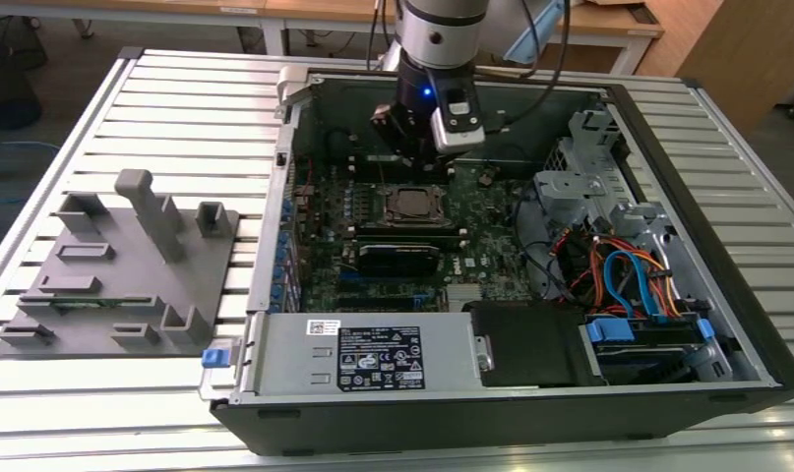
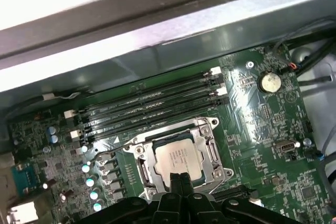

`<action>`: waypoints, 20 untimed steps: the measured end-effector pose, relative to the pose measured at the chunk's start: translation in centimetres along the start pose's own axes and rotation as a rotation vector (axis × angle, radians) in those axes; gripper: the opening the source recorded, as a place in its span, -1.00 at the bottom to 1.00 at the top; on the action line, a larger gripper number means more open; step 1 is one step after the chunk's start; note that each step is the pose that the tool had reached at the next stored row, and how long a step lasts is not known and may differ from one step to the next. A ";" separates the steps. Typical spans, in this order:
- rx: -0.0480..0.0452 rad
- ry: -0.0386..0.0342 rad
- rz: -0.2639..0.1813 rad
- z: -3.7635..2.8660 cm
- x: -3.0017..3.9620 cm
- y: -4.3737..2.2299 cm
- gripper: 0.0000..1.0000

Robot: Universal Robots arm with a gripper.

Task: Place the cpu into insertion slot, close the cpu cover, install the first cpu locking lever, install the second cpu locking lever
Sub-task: 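Install the first cpu locking lever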

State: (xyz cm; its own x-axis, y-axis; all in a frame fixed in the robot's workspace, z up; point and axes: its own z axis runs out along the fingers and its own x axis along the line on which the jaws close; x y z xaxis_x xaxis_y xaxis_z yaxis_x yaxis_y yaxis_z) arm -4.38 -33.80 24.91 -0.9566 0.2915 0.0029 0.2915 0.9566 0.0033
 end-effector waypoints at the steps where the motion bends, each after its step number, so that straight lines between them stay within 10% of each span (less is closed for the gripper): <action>1: -0.0002 0.0002 -0.015 -0.01 0.00 0.00 -0.80; 11: -0.0010 0.0010 -0.154 -0.01 0.00 0.00 -0.80; 20: -0.0009 0.0010 -0.157 -0.01 0.00 0.00 -0.80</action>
State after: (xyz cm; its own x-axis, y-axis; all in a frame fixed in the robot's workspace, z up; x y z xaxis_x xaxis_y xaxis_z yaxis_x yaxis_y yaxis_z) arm -4.38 -33.81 24.92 -0.9903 0.1386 0.0033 0.1386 0.9903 0.0047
